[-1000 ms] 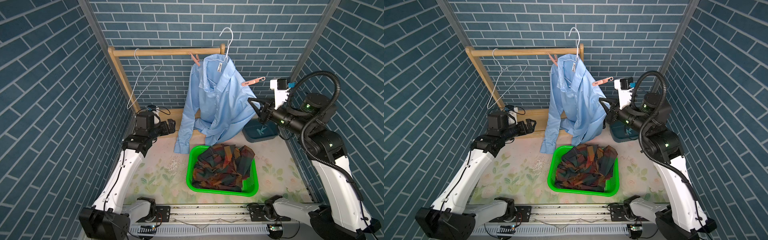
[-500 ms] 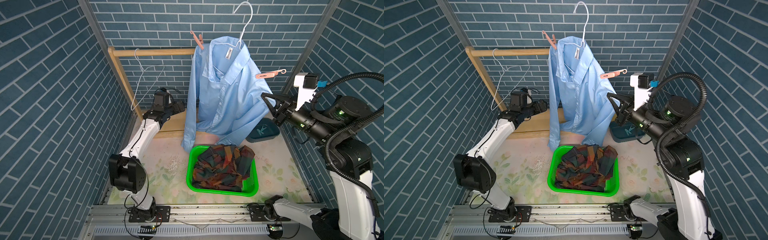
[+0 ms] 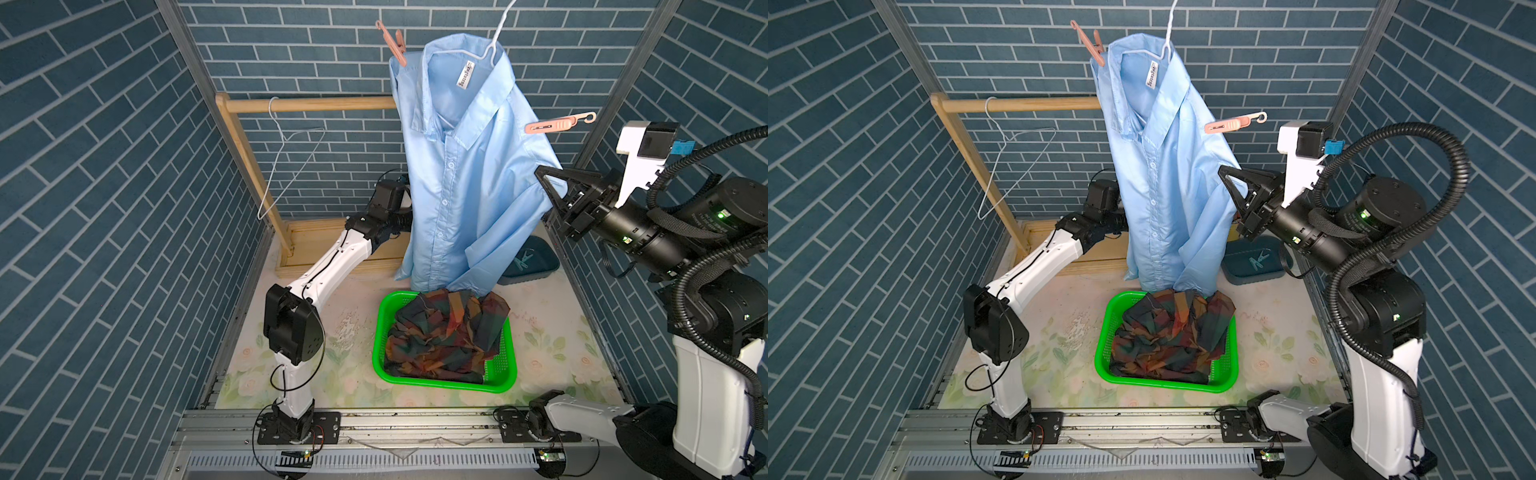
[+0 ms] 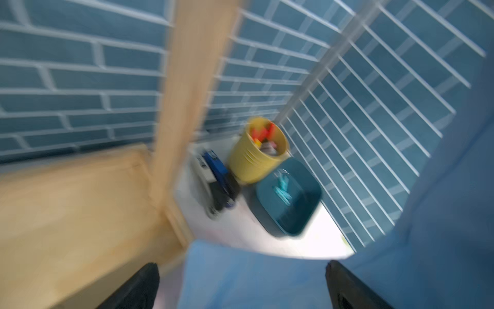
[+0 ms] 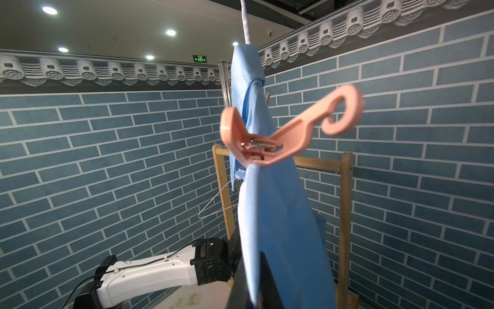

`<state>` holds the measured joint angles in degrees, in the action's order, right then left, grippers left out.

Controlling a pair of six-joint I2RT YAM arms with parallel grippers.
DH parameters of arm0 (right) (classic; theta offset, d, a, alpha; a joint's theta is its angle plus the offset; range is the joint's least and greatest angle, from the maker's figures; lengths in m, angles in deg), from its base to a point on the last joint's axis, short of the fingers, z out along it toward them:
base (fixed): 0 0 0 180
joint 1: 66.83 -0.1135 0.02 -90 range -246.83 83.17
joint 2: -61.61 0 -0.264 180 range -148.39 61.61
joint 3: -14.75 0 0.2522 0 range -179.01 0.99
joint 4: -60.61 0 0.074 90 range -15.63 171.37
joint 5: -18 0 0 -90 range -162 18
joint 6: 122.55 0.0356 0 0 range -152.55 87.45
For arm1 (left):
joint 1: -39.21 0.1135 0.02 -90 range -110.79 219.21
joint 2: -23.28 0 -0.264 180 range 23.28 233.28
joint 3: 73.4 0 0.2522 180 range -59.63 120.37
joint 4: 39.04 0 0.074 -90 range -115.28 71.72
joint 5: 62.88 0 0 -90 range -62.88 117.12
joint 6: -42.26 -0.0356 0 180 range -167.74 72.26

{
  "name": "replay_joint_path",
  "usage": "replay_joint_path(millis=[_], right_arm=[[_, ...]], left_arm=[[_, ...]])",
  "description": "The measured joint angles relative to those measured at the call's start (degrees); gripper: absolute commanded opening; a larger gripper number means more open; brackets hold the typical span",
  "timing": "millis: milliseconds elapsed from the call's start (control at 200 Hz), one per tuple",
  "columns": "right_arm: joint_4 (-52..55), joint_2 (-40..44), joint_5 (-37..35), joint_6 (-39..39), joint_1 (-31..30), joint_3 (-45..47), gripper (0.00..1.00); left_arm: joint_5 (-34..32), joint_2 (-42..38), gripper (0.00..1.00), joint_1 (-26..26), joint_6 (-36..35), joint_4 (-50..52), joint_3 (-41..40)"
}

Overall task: Remove the clothespins securing long-sleeve shirts to the hanger
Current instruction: Pick up the hanger from the clothesline, then place the long-sleeve shirt at the bin.

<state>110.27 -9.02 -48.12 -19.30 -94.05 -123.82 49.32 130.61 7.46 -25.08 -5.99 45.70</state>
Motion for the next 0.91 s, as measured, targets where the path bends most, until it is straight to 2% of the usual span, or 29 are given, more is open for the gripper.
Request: replay_joint_path(millis=[95, 260, 360, 535, 690, 905], right_arm=[[-0.2, -3.0, 1.2, 1.1, 0.0, -4.6, 0.00], [-1.9, -8.3, 3.8, 4.0, 0.0, -11.3, 0.00], [-3.5, -9.7, 5.2, 6.0, 0.0, -11.7, 0.00], [-4.9, -10.9, 7.1, 9.1, 0.0, -12.4, 0.00], [-6.5, -12.2, 8.9, 11.6, -0.2, -15.0, 0.00], [-7.5, -11.6, 9.8, 13.8, -0.9, -13.9, 0.00]], left_arm=[[4.3, -4.3, 1.00, -0.5, 0.3, -0.7, -3.1], [9.2, -11.0, 1.00, -0.4, 1.7, -1.9, -3.6], [10.9, -14.9, 1.00, -0.7, 2.4, -2.4, -4.0], [12.1, -20.6, 1.00, -1.7, 3.7, -4.6, -9.4], [7.4, -19.6, 1.00, -2.2, 3.4, -4.1, -10.0], [2.3, -8.3, 1.00, -3.9, 1.9, -2.4, -0.9]])
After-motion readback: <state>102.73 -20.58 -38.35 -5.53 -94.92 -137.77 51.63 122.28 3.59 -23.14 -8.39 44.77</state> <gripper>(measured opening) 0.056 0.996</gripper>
